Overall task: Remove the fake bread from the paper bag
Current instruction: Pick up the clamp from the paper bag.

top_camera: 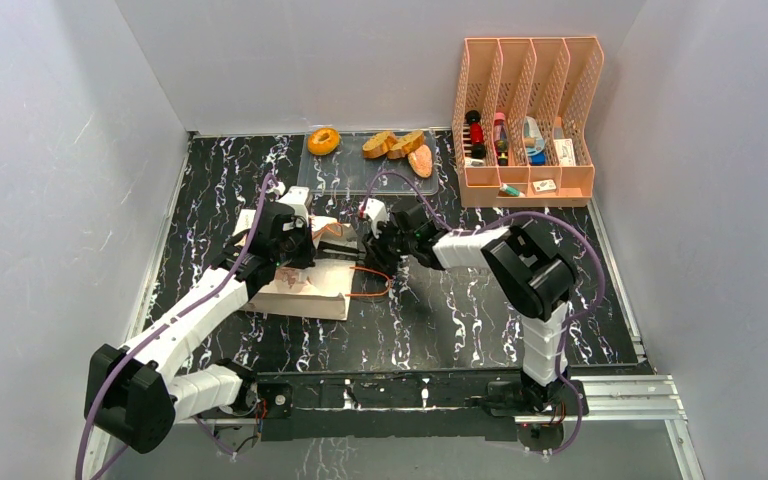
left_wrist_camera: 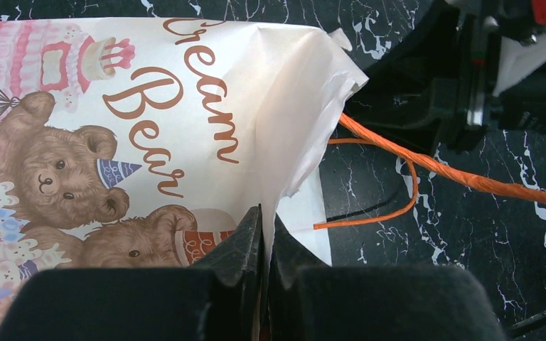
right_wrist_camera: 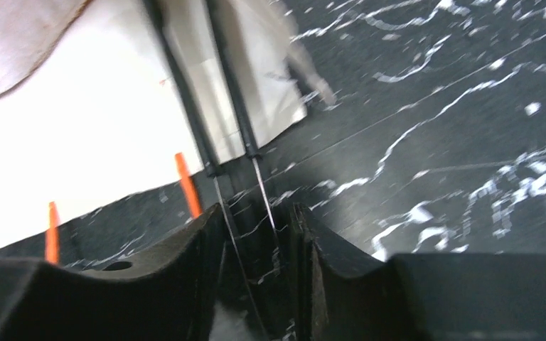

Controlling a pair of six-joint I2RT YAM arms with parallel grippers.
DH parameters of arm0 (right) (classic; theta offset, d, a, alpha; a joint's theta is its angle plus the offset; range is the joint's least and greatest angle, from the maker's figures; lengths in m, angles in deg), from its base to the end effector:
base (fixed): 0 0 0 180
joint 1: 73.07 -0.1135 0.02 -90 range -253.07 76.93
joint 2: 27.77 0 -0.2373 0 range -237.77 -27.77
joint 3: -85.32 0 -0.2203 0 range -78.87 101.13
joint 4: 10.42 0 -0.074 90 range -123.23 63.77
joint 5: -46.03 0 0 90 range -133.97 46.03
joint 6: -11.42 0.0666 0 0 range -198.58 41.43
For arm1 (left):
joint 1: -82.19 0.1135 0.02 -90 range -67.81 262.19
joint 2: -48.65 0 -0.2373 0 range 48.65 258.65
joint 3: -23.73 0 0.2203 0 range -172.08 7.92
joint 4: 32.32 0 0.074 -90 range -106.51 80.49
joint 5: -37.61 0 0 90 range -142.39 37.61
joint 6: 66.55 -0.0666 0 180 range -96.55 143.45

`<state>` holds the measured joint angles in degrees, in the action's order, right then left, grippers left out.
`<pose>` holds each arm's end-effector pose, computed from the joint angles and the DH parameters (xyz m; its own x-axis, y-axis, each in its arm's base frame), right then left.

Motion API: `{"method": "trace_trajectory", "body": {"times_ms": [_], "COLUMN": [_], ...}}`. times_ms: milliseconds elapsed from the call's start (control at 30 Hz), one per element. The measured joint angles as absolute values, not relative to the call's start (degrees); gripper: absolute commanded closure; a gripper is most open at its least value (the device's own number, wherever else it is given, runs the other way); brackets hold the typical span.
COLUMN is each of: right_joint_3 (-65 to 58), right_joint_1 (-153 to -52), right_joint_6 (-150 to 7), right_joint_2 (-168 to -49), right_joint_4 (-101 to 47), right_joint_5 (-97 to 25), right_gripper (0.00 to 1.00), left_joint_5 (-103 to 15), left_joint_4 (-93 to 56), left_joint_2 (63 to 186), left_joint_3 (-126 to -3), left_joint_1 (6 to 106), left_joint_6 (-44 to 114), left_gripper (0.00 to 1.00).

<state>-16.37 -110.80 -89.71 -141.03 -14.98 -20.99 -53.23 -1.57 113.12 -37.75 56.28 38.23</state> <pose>0.2994 0.2645 0.1192 -0.3390 -0.4870 -0.8049 -0.8837 0.4584 0.0948 0.2295 -0.1104 0.2380 -0.5917 0.0039 -0.8061 0.2844 0.9367 -0.2043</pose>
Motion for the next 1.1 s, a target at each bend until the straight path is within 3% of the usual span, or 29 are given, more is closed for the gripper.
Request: {"method": "trace_trajectory", "body": {"times_ms": [200,567,833,1100], "right_joint_3": [-22.82,-25.75,-26.91,-39.08], "right_joint_1": [-111.35,-118.8,-118.8,-118.69], "right_joint_6": [-85.38,-77.38,-66.11,-49.06], "right_joint_2": [-136.11,-128.85,-118.84,-111.1], "right_joint_4": [-14.68,-21.69,-24.51,-20.62], "right_joint_5": [-18.98,-25.06,-28.22,-25.16], "right_gripper": [0.87,0.86,0.84,0.77], "left_joint_5": [-53.25,-52.03,-47.13,-41.69], "left_joint_4": [-1.6,-3.26,-4.13,-4.98], "left_joint_2": [113.12,111.22,106.56,104.92], "left_joint_3": [-37.73,-37.57,-35.08,-33.18], "left_joint_1": [56.39,56.59,56.59,56.59], "left_joint_6": [38.21,35.43,29.75,25.82], "left_gripper": [1.0,1.0,1.0,1.0]}}
